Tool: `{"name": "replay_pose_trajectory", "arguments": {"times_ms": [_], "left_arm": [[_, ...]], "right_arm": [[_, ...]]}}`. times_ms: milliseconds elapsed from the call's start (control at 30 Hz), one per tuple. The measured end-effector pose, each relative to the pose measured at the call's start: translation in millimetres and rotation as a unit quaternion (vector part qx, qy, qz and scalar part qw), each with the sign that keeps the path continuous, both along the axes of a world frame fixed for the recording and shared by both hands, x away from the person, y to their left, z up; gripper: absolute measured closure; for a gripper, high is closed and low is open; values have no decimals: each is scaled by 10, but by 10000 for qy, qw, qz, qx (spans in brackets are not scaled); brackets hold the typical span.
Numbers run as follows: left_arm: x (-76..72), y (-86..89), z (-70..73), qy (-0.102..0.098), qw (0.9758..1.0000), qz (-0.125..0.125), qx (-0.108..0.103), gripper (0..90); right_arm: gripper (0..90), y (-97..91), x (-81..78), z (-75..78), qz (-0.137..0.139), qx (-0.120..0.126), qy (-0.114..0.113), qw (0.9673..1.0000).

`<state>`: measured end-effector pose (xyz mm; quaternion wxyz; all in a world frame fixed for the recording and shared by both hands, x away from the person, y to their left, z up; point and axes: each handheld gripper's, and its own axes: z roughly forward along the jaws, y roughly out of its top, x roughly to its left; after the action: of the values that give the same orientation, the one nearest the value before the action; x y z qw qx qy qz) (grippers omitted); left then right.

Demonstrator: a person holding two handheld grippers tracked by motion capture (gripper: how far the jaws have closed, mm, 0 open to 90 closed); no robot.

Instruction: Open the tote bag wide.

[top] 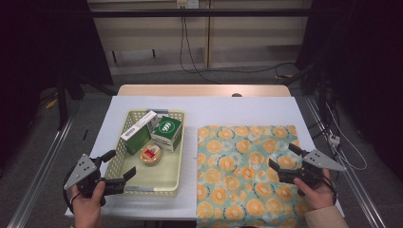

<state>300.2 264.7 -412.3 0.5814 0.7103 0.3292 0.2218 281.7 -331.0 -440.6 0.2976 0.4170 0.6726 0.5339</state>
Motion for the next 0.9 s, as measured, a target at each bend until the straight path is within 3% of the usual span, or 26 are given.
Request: {"name": "replay_pose_trajectory", "arguments": {"times_ms": [300, 600, 700, 900], "left_arm": [[5, -18, -4, 30, 9999, -35, -89, 33], [18, -17, -17, 64, 10000, -10, -63, 33], [20, -9, -21, 62, 9999, 13, -101, 33], [18, 11, -14, 56, 9998, 66, -194, 33]], "right_arm": [[29, 7, -8, 12, -1, -64, 65, 10000], [35, 46, 63, 171, 12, -374, 330, 9988], [36, 71, 204, 258, 128, -556, 438, 9974], [41, 131, 462, 333, 202, -692, 640, 9953]]}}
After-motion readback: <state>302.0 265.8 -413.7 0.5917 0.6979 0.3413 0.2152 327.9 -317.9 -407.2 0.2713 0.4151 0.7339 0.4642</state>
